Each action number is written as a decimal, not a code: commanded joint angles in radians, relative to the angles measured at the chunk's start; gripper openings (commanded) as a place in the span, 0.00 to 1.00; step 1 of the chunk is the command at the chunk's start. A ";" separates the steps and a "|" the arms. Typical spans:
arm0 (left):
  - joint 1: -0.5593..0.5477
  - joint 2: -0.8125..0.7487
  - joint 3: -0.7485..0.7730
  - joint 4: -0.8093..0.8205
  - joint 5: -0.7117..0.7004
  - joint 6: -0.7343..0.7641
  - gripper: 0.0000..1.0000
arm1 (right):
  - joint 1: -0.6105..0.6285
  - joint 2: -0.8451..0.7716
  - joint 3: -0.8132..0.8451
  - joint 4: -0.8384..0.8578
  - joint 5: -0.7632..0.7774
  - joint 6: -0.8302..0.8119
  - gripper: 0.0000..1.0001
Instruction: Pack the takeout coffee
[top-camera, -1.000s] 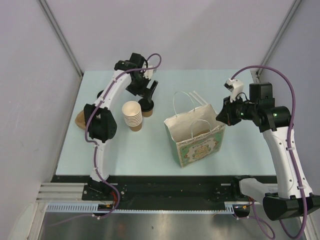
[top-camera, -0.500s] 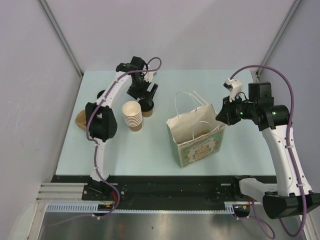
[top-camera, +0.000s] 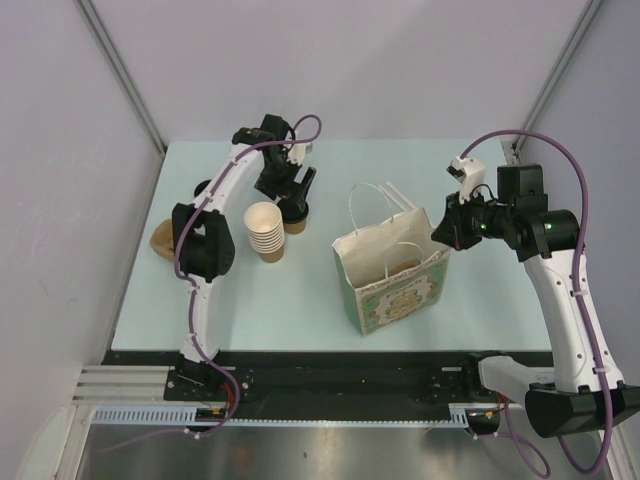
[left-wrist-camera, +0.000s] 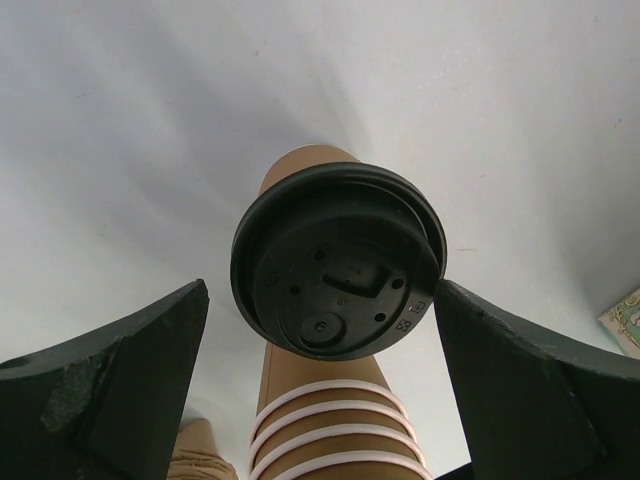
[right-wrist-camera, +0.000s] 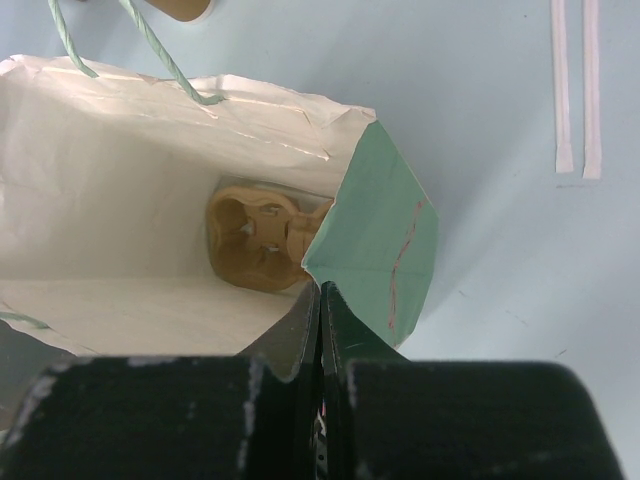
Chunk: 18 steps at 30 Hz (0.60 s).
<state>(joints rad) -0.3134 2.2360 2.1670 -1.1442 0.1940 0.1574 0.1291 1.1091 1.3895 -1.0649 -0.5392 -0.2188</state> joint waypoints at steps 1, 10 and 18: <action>0.010 0.020 -0.001 0.026 0.005 -0.016 0.99 | -0.002 0.000 0.003 0.023 -0.016 -0.004 0.00; 0.013 0.019 -0.003 0.031 0.025 -0.016 1.00 | -0.003 0.008 0.003 0.028 -0.018 -0.002 0.00; 0.023 0.007 0.013 0.037 0.033 -0.022 0.99 | -0.002 0.015 0.005 0.036 -0.025 0.006 0.00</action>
<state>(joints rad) -0.3084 2.2406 2.1670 -1.1278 0.2226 0.1471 0.1291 1.1221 1.3895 -1.0637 -0.5419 -0.2184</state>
